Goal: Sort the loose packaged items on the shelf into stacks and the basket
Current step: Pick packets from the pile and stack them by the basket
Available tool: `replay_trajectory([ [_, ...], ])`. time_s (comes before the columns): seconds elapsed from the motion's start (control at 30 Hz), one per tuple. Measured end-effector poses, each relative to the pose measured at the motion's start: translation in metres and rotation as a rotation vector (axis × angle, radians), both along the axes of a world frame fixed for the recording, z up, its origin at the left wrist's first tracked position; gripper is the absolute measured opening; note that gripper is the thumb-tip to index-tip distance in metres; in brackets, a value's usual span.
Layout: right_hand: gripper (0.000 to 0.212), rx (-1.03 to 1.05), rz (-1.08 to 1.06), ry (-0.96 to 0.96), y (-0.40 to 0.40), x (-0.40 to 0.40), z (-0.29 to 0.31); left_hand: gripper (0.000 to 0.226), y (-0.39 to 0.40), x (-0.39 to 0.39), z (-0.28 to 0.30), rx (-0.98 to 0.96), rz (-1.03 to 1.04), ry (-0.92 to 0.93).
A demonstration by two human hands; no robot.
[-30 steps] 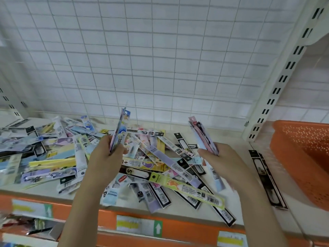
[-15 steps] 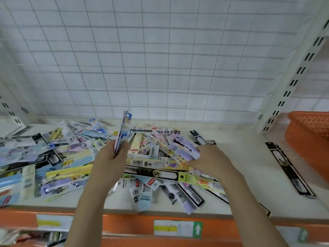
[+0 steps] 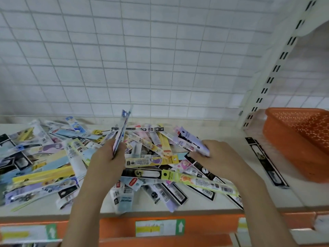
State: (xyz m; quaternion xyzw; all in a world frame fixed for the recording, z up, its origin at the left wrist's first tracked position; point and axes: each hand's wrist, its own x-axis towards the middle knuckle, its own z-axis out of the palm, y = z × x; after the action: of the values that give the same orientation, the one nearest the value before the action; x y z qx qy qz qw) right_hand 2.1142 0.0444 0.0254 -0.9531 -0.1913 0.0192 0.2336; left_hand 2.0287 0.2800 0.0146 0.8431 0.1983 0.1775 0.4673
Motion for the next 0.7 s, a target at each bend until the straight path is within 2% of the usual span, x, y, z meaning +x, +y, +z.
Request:
replay_trajectory([
  [0.13, 0.061, -0.13, 0.069, 0.101, -0.004, -0.005, -0.007, 0.027, -0.007, -0.003, 0.004, 0.057, -0.014, -0.029],
  [0.27, 0.052, -0.244, 0.181, 0.163, 0.01, -0.009, -0.018, 0.039, -0.009, -0.017, 0.012, 0.139, 0.015, 0.0],
  [0.4, 0.052, -0.153, 0.147, 0.114, 0.018, -0.006, -0.01, 0.037, 0.007, -0.028, 0.013, 0.193, 0.084, 0.032],
  [0.53, 0.048, -0.027, 0.079, 0.058, 0.021, -0.002, 0.002, 0.017, 0.02, -0.035, 0.01, 0.196, 0.111, 0.074],
  [0.7, 0.049, 0.036, -0.006, -0.025, 0.017, -0.001, 0.005, 0.009, 0.022, -0.033, 0.005, 0.206, -0.003, 0.177],
])
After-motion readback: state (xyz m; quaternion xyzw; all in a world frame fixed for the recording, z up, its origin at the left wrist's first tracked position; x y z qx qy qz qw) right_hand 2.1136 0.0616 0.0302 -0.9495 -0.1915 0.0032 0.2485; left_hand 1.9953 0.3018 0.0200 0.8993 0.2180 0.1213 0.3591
